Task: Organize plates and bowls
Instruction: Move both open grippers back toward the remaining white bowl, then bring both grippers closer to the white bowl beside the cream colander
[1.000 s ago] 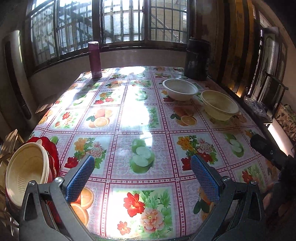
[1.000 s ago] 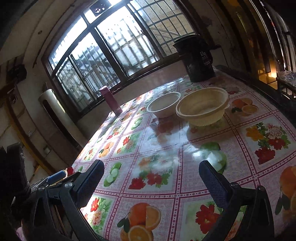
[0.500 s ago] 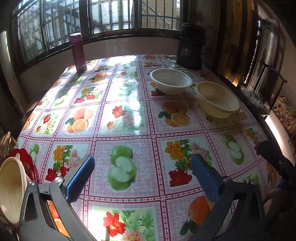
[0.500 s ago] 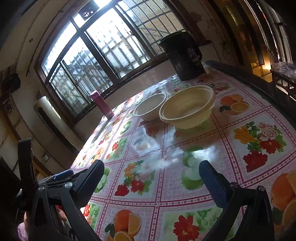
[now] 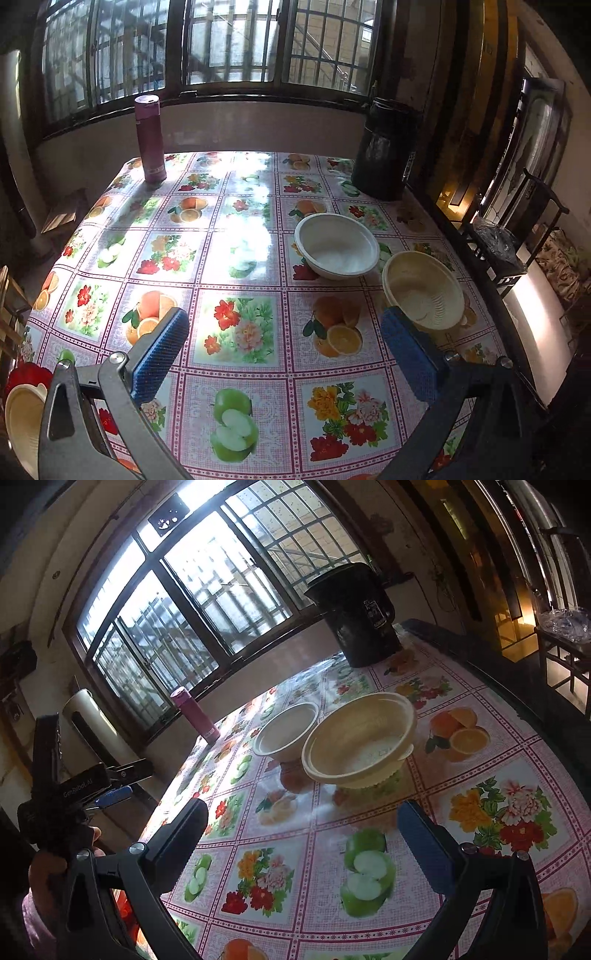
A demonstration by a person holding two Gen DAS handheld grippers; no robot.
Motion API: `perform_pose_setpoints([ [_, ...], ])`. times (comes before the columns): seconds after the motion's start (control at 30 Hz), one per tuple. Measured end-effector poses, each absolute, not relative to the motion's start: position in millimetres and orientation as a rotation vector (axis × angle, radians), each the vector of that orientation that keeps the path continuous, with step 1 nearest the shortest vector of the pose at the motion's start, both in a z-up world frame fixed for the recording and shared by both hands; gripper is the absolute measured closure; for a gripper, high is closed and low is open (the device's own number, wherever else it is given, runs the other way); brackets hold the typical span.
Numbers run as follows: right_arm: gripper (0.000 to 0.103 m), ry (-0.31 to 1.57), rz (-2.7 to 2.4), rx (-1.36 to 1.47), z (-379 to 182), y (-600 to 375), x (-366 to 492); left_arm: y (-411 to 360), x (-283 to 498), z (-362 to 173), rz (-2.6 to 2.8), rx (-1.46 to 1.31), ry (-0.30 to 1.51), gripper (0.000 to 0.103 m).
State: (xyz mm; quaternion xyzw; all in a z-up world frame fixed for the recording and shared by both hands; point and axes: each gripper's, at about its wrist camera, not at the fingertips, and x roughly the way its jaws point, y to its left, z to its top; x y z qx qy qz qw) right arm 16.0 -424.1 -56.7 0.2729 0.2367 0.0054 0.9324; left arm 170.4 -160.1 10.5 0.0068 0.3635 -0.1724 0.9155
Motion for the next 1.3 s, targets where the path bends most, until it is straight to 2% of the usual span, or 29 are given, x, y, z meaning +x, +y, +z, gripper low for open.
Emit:
perform_pose_setpoints([
  [0.33, 0.0, 0.439, 0.139, 0.633, -33.2, -420.4, 65.7, -158.9, 213.3, 21.0, -0.272, 0.068, 0.722, 0.0],
  [0.6, 0.001, 0.511, 0.315, 0.775, -56.8, -380.9, 142.6, -135.2, 255.8, -2.4, -0.171, 0.134, 0.787, 0.0],
  [0.8, 0.001, 0.575, 0.4, 0.86, -74.4, -360.3, 189.8, -118.5, 276.3, -28.9, -0.139, 0.035, 0.87, 0.0],
  [1.07, 0.001, 0.615, 0.385, 0.918, -98.5, -374.6, 195.3, -139.6, 282.2, -63.0, -0.163, -0.003, 0.948, 0.0],
  [1.3, 0.001, 0.636, 0.385, 0.99, -114.6, -390.9, 201.7, -153.8, 291.9, -64.0, -0.157, -0.016, 0.951, 0.0],
])
